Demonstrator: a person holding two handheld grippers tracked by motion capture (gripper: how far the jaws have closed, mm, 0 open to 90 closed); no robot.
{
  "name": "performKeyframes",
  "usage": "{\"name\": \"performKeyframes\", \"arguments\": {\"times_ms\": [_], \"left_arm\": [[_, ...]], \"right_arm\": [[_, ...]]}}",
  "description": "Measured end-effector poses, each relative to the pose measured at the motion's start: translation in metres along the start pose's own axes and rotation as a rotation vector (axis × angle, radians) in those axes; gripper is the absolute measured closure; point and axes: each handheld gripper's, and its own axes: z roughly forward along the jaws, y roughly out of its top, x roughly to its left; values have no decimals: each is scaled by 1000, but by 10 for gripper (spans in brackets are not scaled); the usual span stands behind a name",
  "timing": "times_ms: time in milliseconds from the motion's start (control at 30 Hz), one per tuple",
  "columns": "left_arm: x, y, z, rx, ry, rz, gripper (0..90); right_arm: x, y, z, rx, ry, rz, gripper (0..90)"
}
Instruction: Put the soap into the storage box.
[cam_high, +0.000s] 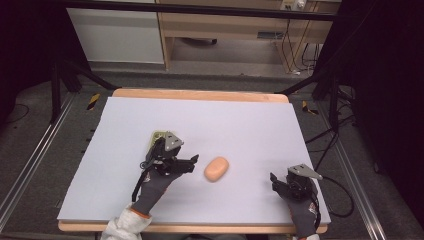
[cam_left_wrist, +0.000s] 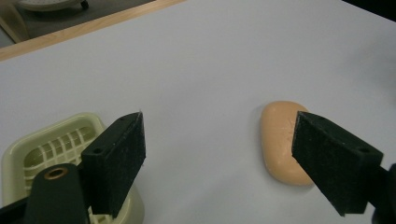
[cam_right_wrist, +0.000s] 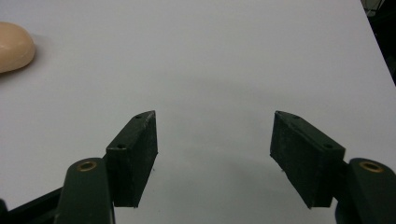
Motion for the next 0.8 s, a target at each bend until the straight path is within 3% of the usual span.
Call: {"name": "performKeyframes", "arguments": {"times_ms": [800], "left_arm": [[-24,3,35,42,-39,14,168]], "right_arm": [[0,0,0,2,1,2,328]]}}
